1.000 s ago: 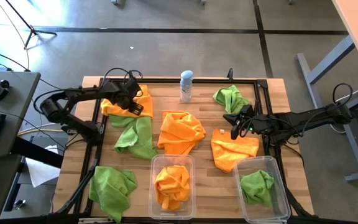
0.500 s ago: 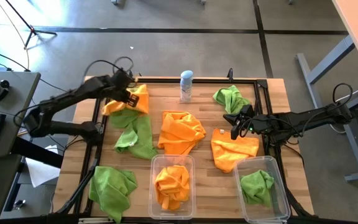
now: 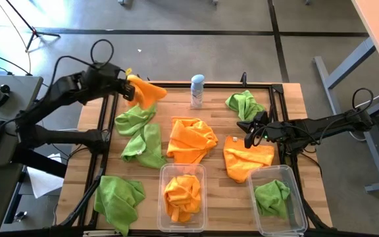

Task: Sort microfiber towel by color & place in baskets
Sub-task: Put the yellow towel into the left transparent bin

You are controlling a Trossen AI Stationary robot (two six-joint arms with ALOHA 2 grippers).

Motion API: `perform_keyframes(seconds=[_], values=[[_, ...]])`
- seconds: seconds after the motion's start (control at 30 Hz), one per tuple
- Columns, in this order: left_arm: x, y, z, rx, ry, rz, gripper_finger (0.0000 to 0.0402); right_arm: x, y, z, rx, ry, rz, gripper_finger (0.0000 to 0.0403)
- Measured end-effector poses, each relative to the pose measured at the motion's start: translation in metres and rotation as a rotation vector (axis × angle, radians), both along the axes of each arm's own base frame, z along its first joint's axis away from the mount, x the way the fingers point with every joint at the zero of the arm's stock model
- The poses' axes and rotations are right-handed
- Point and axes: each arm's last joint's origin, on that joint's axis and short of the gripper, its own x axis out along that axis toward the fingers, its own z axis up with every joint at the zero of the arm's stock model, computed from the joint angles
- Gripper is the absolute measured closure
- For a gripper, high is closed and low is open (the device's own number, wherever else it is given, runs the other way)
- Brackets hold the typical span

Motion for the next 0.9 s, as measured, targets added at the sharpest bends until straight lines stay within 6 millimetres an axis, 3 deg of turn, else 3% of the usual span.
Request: perform_keyframes(seconds=[0.2, 0.33, 0.6, 0.9], values=[[0.010, -0.020, 0.018, 0.004, -0.074, -0.122, 0.0401, 0.000, 0.001, 0.000, 0.016, 0.003, 0.030, 0.0403], [0.027, -0.039, 0.018, -0.014, -0.089, -0.207, 0.0401, 0.000, 0.001, 0.000, 0.024, 0.000, 0.030, 0.0403], [0.073, -0.093, 0.024, 0.007, -0.093, -0.344, 0.0401, 0.001, 0.002, -0.001, 0.048, 0.004, 0.070, 0.0403], [0.115, -0.159, 0.049, 0.036, -0.141, -0.511, 0.0401, 0.000, 0.004, -0.003, 0.126, 0.012, 0.094, 0.0403]])
